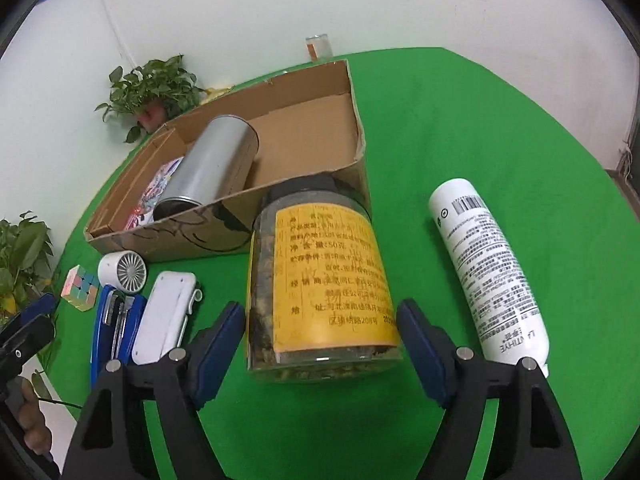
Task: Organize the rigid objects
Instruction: 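Reach the right tool toward the yellow-labelled jar on the table, then grasp the yellow-labelled jar with the right tool, then lift the yellow jar with the right tool and carry it over the box, then lower the jar beside the silver canister and open the right tool, then reach the right tool toward the white spray bottle and grasp it, then lift the white spray bottle with the right tool toward the box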
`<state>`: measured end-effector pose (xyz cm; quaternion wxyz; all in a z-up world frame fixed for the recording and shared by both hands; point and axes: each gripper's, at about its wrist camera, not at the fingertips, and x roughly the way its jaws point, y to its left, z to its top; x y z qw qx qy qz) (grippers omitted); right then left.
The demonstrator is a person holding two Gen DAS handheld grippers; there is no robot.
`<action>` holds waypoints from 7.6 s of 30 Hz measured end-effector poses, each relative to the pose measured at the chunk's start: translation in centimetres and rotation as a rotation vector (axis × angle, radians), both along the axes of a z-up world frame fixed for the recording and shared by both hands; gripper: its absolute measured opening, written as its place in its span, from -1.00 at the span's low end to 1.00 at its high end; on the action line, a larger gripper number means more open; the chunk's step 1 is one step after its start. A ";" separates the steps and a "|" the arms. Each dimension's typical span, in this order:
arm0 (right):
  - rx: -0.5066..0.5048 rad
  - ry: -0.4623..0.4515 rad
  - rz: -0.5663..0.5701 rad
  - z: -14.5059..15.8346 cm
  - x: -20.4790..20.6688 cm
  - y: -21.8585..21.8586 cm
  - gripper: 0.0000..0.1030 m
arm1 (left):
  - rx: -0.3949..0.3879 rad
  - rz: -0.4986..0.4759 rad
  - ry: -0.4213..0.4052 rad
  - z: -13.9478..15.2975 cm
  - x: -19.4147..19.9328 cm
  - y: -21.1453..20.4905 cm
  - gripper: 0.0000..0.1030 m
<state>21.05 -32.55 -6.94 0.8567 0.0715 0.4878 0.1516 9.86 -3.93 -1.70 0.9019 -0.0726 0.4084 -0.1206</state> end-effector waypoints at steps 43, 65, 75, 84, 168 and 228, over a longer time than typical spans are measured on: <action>0.168 0.213 0.280 -1.6 -8.4 7.6 0.68 | -0.422 -0.231 0.526 -9.7 2.7 -5.7 0.74; 0.124 0.089 0.253 0.8 -8.8 8.1 0.64 | -0.344 -0.233 0.344 -6.3 1.0 -5.2 0.71; 0.111 -0.007 0.245 3.4 -6.9 8.3 0.64 | -0.320 -0.246 0.252 -3.6 2.5 -4.7 0.71; 0.107 -0.086 0.253 6.4 -3.8 8.5 0.63 | -0.285 -0.267 0.173 -0.6 5.0 -4.3 0.71; -0.043 -0.289 0.037 6.7 -4.9 3.9 0.80 | 0.185 0.143 -0.154 3.1 3.4 -0.3 0.48; -0.050 0.129 0.319 -0.4 -10.4 5.5 -0.18 | -0.148 -0.186 0.360 -8.1 1.8 -9.0 0.30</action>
